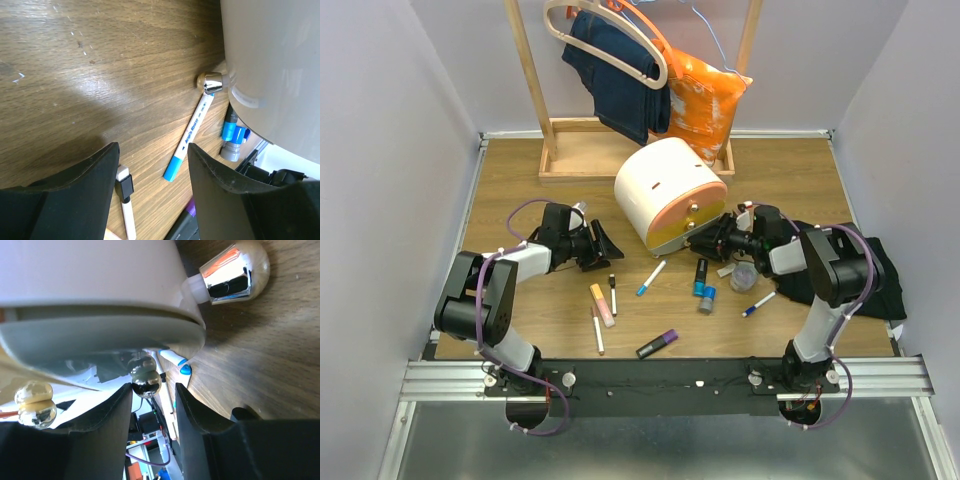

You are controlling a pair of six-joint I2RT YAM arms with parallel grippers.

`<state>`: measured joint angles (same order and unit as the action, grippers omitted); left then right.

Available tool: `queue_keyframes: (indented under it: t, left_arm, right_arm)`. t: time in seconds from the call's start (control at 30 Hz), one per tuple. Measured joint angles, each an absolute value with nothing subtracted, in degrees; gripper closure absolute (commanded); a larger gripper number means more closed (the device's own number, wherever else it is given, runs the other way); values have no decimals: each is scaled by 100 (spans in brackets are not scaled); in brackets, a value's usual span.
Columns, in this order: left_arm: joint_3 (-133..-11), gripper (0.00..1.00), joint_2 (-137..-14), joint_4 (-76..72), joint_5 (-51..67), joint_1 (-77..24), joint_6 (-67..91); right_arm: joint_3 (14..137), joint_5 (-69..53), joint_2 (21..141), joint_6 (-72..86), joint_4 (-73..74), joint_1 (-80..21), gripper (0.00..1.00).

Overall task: Sort the stationery into containers
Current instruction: Open the drawer in the storage box.

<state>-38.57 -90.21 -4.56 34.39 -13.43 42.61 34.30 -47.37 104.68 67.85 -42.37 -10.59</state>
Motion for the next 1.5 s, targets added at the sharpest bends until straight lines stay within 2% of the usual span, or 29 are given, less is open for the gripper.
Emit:
queue_keyframes:
  t: [0.23,0.47,0.77,1.5]
  left_arm:
    - [-3835,34,-9011,-460,3426,-1280,4261]
    - [-3743,34,-9011,-482,3420,-1269,4263]
    - [-3736,34,-9011,-506,3420,-1269,4265]
    - [-3573,32,-8818,-558,3404,-1269,4246]
  right_arm:
    - [3548,-4740,10560,6777,-4239,-1120,58]
    - [3573,-4746,10575,6740,-4265,-1122,68]
    - [3433,-4762,10420,6622,-4213,-1127,70]
    - [2655,-4584,8936,5730,-2827,-1127,69]
